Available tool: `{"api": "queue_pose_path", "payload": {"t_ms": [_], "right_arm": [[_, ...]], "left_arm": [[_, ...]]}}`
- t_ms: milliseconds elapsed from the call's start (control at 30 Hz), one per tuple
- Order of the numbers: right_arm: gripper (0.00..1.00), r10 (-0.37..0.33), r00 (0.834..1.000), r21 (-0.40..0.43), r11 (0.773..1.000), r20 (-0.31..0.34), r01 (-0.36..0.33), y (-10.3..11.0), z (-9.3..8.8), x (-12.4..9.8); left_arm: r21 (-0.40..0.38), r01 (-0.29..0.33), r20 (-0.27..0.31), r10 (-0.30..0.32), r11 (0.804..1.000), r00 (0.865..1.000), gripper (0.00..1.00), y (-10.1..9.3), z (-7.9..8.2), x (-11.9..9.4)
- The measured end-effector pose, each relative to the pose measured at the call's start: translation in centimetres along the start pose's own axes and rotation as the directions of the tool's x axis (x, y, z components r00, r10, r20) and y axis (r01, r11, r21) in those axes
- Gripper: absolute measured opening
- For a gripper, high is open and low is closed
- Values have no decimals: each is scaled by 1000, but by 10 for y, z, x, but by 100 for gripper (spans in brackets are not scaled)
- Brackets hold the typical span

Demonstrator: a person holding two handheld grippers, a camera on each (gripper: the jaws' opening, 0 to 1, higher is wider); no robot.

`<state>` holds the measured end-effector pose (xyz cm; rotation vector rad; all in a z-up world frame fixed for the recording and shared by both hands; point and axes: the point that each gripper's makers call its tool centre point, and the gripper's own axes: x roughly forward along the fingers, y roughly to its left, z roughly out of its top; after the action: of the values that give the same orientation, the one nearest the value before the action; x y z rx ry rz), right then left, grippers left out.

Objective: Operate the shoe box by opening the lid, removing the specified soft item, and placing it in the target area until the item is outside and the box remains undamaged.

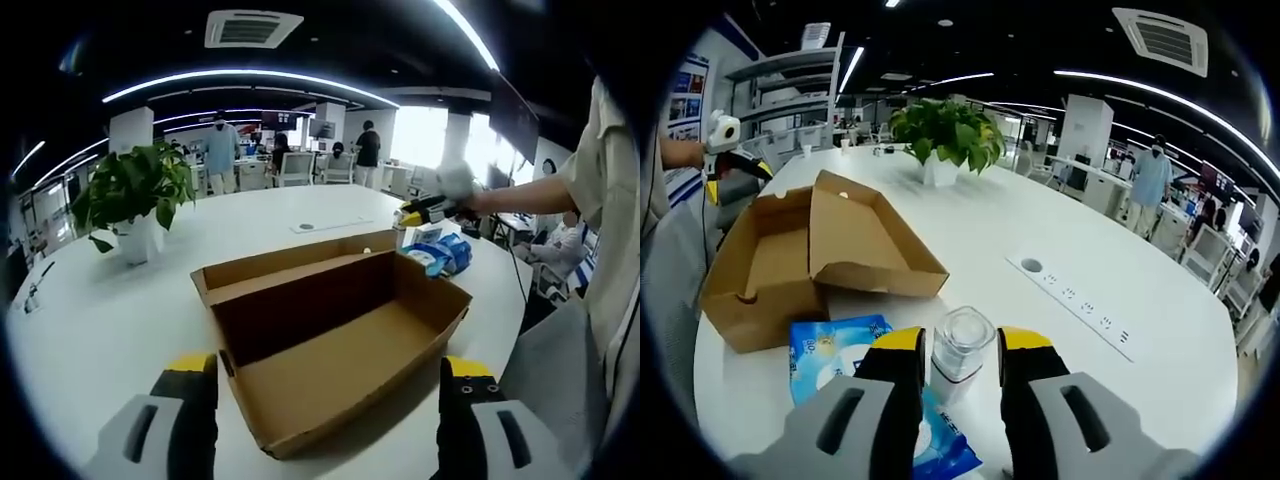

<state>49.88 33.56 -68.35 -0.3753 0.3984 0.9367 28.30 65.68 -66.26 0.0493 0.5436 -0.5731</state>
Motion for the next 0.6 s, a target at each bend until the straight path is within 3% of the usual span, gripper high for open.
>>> {"api": "queue_pose_path", "payload": {"t_ms": [367, 600], "right_arm": [[28, -28, 1000, 34, 999, 11, 27, -1, 12, -13], [30, -39, 999, 35, 999, 29, 38, 12, 32, -24]], "left_arm": [[-4, -60, -34, 60, 998, 998, 81, 12, -7, 1], [-5, -107, -61, 106, 994, 992, 65, 22, -11, -1]]}}
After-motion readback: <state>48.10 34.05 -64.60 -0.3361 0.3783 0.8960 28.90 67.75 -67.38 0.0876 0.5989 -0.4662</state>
